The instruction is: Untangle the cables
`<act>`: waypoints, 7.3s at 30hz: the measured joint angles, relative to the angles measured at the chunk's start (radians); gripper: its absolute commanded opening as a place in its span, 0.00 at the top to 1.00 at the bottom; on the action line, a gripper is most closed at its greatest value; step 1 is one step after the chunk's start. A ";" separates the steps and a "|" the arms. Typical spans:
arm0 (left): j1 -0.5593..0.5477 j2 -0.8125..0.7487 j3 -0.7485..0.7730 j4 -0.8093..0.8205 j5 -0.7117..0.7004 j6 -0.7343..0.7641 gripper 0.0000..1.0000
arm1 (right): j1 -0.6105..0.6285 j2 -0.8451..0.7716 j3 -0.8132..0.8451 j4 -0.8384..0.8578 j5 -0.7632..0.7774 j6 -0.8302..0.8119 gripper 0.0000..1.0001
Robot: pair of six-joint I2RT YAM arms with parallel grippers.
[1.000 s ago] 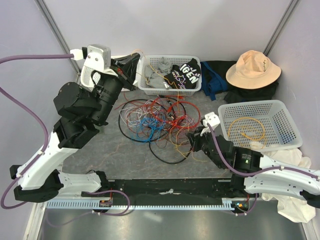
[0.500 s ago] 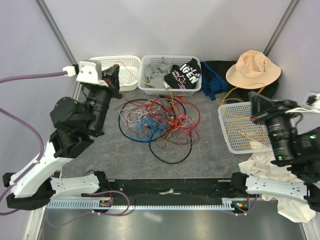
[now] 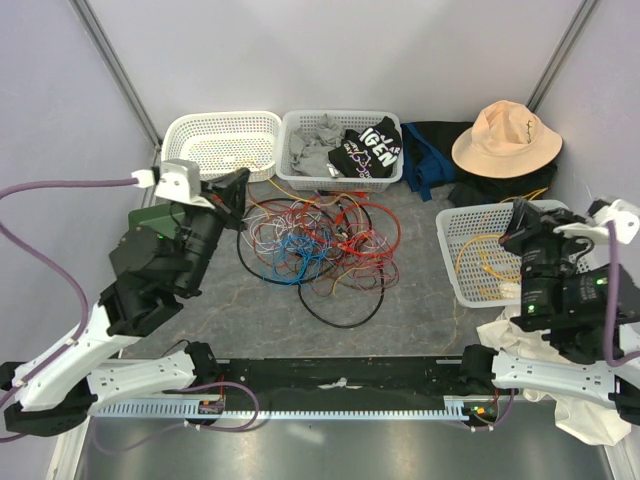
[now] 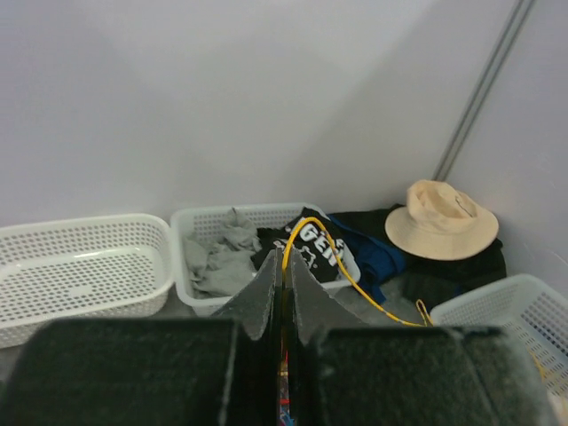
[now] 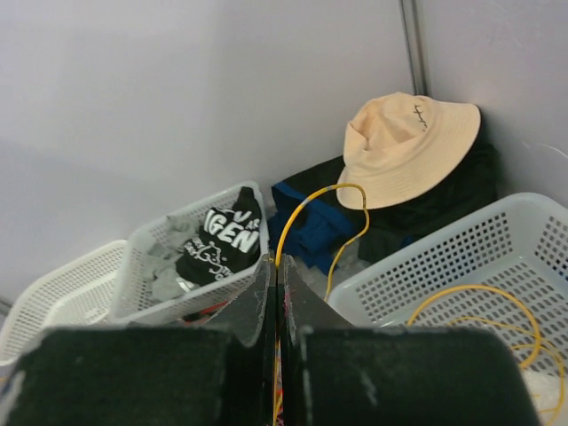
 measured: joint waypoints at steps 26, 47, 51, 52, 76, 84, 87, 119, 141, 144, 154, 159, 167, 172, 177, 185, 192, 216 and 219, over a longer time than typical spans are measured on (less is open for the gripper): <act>0.000 -0.050 -0.200 -0.117 0.184 -0.280 0.98 | -0.671 0.531 0.096 -0.339 -0.617 0.396 1.00; 0.000 -0.063 -0.220 -0.131 0.230 -0.293 0.98 | -1.102 0.219 -0.049 -0.376 -0.687 0.602 1.00; 0.000 -0.074 -0.221 -0.134 0.230 -0.297 0.98 | -1.102 0.185 -0.092 -0.343 -0.666 0.609 1.00; 0.000 -0.077 -0.221 -0.134 0.230 -0.298 0.98 | -1.102 0.155 -0.118 -0.328 -0.667 0.608 1.00; 0.000 -0.093 -0.227 -0.136 0.237 -0.310 0.98 | -1.115 0.210 -0.123 -0.241 -0.573 0.562 1.00; 0.000 -0.084 -0.232 -0.137 0.238 -0.311 0.98 | -1.192 0.254 -0.332 -0.278 -0.654 0.695 0.52; 0.000 -0.077 -0.233 -0.137 0.238 -0.311 0.98 | -1.193 0.265 -0.353 -0.294 -0.729 0.734 0.28; 0.000 0.164 0.031 -0.175 0.256 -0.316 0.98 | -0.529 0.207 -0.468 -0.074 -1.439 0.550 0.15; 0.000 0.092 0.012 -0.230 0.187 -0.305 0.00 | -0.451 0.325 -0.307 -0.089 -0.987 0.481 1.00; 0.000 0.092 -0.003 -0.236 0.168 -0.312 0.00 | -0.451 0.318 -0.166 -0.174 -0.918 0.465 1.00; 0.000 0.006 -0.117 -0.272 0.151 -0.356 0.00 | -0.566 0.371 0.232 -0.363 -0.649 0.365 1.00; 0.000 -0.087 -0.196 -0.278 0.186 -0.409 0.00 | -0.850 0.449 0.307 -0.457 -0.649 0.377 1.00; 0.000 -0.161 -0.296 -0.266 0.232 -0.473 0.00 | -1.092 0.445 0.201 -0.558 -0.685 0.491 1.00; 0.000 -0.171 -0.342 -0.263 0.258 -0.494 0.00 | -1.143 0.324 0.130 -0.597 -0.658 0.546 1.00; 0.000 -0.173 -0.345 -0.254 0.290 -0.510 0.00 | -1.151 0.232 0.131 -0.596 -0.567 0.549 1.00; 0.000 -0.191 -0.356 -0.244 0.317 -0.532 0.00 | -1.155 0.204 0.070 -0.573 -0.464 0.538 1.00; 0.000 -0.195 -0.378 -0.241 0.337 -0.553 0.00 | -1.220 0.236 -0.124 -0.563 -0.469 0.565 1.00; 0.000 -0.192 -0.430 -0.241 0.344 -0.603 0.00 | -1.417 0.339 -0.254 -0.519 -0.881 0.871 0.07; 0.000 -0.163 -0.430 -0.240 0.344 -0.604 0.00 | -1.350 0.252 -0.229 -0.500 -0.888 0.868 0.03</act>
